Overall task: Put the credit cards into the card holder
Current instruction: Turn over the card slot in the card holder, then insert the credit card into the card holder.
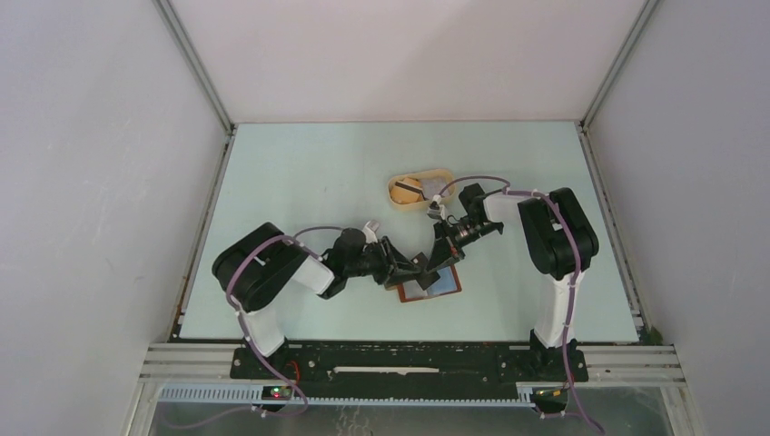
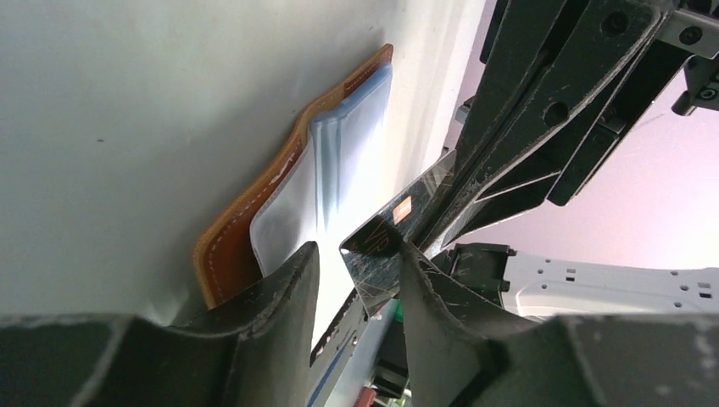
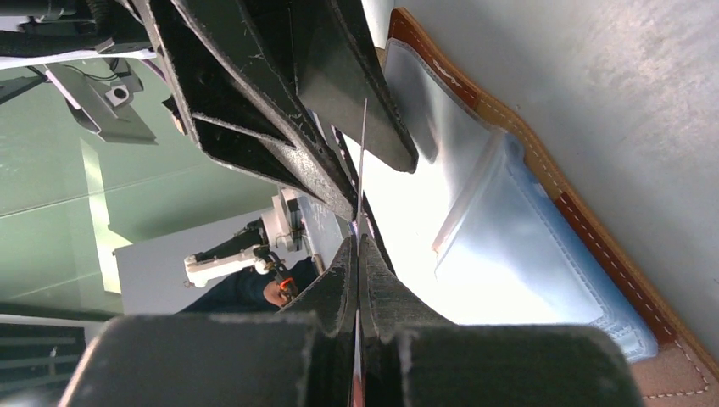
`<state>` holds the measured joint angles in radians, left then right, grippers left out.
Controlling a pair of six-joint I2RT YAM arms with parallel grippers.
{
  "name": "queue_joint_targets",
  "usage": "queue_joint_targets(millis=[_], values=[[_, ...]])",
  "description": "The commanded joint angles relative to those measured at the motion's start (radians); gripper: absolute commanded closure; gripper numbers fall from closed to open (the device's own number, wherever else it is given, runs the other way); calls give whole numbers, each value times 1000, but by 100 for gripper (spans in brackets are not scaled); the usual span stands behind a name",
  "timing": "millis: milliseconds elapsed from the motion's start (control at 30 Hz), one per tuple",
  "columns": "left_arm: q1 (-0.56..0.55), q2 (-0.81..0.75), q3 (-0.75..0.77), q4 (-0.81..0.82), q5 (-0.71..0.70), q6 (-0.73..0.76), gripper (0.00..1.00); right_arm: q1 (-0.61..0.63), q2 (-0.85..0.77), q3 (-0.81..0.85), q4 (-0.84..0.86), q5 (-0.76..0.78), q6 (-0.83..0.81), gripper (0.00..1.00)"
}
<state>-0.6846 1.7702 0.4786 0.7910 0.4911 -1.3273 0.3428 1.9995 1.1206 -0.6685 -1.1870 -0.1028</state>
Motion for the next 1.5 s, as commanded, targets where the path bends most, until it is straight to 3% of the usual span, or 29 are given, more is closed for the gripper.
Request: queue_joint_targets(millis=[0, 200, 467, 667, 867, 967, 1100, 1333, 1467], values=[[16, 66, -59, 262, 21, -119, 58, 9, 7, 27, -10, -74, -12, 100], [20, 216, -102, 622, 27, -275, 69, 13, 19, 28, -11, -91, -12, 100], [21, 217, -103, 631, 24, -271, 72, 23, 39, 37, -27, -78, -20, 100], [20, 227, -103, 628, 29, -268, 95, 32, 34, 46, -47, -50, -40, 93], [24, 212, -110, 558, 31, -231, 100, 32, -1, 55, -69, 22, -85, 72], [27, 176, -110, 470, 27, -193, 100, 24, -26, 64, -86, 51, -115, 59], [33, 109, -107, 323, 11, -115, 100, -8, -60, 66, -99, 75, -150, 49], [33, 20, -61, 109, -8, 20, 100, -37, -114, 65, -137, 140, -242, 46], [35, 10, -44, 79, -20, 70, 100, -32, -126, 63, -147, 202, -278, 54]])
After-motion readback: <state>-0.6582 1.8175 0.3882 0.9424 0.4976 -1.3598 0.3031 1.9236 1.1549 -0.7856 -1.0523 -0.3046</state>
